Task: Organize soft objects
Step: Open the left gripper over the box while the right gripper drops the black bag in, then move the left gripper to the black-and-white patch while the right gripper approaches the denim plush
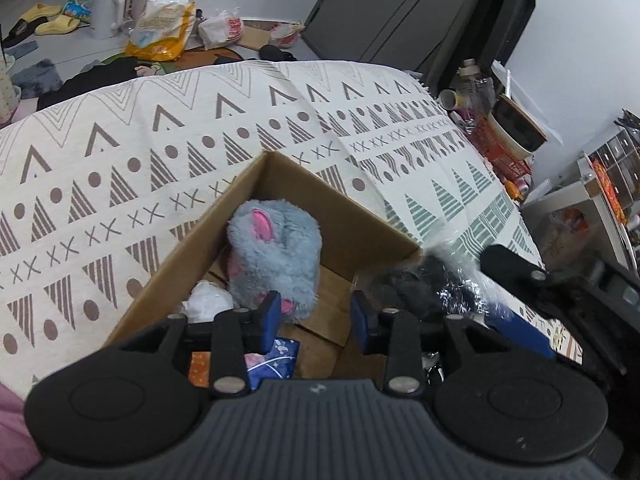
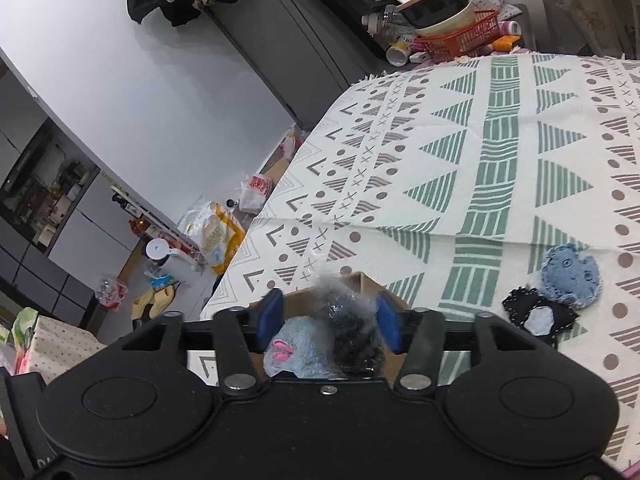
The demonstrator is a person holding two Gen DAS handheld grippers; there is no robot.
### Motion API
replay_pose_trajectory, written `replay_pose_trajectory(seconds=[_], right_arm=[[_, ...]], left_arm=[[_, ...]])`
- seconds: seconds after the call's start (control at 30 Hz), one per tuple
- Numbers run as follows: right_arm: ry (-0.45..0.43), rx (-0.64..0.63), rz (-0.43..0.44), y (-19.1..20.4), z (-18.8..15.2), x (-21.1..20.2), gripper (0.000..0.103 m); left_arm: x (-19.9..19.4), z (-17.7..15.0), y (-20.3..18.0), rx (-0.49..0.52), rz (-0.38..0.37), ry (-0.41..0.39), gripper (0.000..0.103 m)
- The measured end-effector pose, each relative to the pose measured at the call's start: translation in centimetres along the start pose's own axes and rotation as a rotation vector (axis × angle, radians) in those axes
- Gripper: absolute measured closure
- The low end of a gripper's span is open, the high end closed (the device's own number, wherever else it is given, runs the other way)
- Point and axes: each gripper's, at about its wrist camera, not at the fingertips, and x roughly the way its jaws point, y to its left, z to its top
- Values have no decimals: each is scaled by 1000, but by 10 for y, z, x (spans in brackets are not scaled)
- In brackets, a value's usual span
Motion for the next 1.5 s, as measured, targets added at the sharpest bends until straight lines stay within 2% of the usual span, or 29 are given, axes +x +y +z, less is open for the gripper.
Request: replay_pose_trajectory(seconds=[0.03,0.1,0.23,0.5,0.73,0.9,1.0,1.13,1.4,1.5], right_arm=[[-4,0,-2,-2,0,-2,45],[-9,10,-9,-8,2,-9,45],[-25,9,-31,-22,4,-22,41],[-39,2,-106,-55,4,-46,32],[-38,-17,-133,-80,4,-64,17],[-43,-30,-153,-98,11,-79,10],[-42,-38,-155,-109,17,-85,6],[-35,-57,-140,-122,19,-88,1],[-14,22,-132,-155,11,-78,0],[-15,63,-120,-164,10,-77,0]], left_arm=[[0,0,0,-9,0,2,54],[-3,0,-3,-16,-3,-5,47],[-8,-5,-15,22,0,-32,32],[-11,-15,-34,75,7,-32,29],[-13,-28,-60,158,26,-46,27],[-13,-36,-79,204,25,-47,25],[-13,-43,-89,238,35,-76,21],[-11,-54,-104,331,57,-123,17],[0,-69,-121,385,17,-112,14],[6,-73,-126,403,9,-111,8]])
